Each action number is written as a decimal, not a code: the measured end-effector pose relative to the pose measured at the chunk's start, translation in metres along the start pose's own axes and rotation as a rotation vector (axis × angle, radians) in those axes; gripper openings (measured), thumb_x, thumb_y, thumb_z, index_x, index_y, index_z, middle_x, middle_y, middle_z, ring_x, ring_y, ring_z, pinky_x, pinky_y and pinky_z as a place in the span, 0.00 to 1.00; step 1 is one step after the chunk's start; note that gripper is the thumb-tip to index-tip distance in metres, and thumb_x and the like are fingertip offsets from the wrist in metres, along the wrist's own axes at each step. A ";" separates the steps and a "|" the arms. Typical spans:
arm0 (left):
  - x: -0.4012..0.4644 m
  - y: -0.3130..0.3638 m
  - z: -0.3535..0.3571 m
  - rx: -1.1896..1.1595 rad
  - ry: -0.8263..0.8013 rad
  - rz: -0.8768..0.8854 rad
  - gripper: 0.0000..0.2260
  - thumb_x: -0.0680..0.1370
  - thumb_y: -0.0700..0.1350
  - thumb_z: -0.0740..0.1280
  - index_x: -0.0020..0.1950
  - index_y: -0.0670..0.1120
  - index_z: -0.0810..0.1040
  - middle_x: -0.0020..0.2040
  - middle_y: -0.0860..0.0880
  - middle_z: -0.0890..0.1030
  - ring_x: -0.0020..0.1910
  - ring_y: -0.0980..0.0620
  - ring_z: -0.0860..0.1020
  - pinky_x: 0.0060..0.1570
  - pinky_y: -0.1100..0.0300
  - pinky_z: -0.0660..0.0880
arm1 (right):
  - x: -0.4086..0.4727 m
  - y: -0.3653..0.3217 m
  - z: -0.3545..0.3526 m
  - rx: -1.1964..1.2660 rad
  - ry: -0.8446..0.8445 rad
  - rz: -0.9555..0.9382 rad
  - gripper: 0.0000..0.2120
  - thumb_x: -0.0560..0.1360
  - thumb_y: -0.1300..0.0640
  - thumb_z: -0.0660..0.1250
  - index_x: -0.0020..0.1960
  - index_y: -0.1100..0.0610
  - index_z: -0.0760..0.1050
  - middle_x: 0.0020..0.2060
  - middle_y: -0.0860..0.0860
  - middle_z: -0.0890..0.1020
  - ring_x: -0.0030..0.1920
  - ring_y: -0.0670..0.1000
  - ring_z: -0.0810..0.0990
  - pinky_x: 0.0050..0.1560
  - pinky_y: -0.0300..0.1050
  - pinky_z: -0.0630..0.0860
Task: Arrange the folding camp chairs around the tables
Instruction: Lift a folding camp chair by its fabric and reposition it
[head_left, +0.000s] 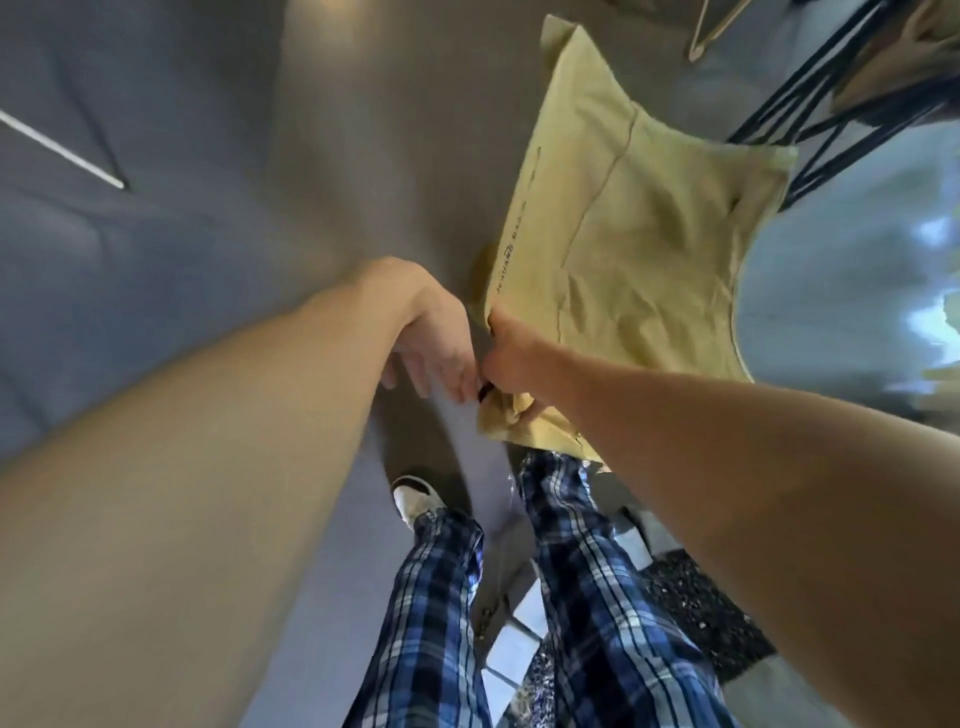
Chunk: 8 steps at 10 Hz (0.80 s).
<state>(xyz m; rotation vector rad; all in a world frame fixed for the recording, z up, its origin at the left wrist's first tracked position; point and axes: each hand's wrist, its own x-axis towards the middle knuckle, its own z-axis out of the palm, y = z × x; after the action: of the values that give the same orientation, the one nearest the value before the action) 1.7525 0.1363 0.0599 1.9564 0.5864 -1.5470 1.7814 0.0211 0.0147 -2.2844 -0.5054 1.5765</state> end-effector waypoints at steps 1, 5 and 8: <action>-0.008 -0.068 0.004 0.037 0.449 -0.032 0.18 0.76 0.39 0.65 0.67 0.45 0.76 0.64 0.44 0.78 0.58 0.43 0.78 0.52 0.56 0.75 | -0.002 -0.017 0.055 -0.273 -0.017 -0.164 0.31 0.78 0.62 0.59 0.78 0.53 0.53 0.57 0.60 0.77 0.46 0.57 0.76 0.41 0.47 0.75; -0.010 -0.226 0.121 -0.076 0.499 -0.403 0.07 0.68 0.44 0.62 0.45 0.46 0.75 0.57 0.43 0.80 0.60 0.38 0.76 0.64 0.38 0.69 | 0.002 -0.081 0.052 -1.031 0.116 -0.232 0.16 0.80 0.60 0.57 0.67 0.57 0.71 0.56 0.58 0.77 0.54 0.62 0.76 0.51 0.54 0.73; -0.025 -0.263 0.194 -0.635 0.419 -0.589 0.12 0.76 0.47 0.60 0.56 0.44 0.75 0.58 0.42 0.77 0.59 0.36 0.75 0.62 0.32 0.67 | 0.009 -0.150 0.100 -1.179 0.166 -0.277 0.15 0.76 0.69 0.60 0.60 0.64 0.75 0.55 0.61 0.76 0.55 0.62 0.77 0.46 0.50 0.74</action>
<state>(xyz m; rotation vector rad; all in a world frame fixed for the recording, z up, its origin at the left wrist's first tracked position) 1.4353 0.2004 0.0084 1.6610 1.7149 -1.0225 1.6744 0.1641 0.0408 -2.8179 -2.0012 1.0007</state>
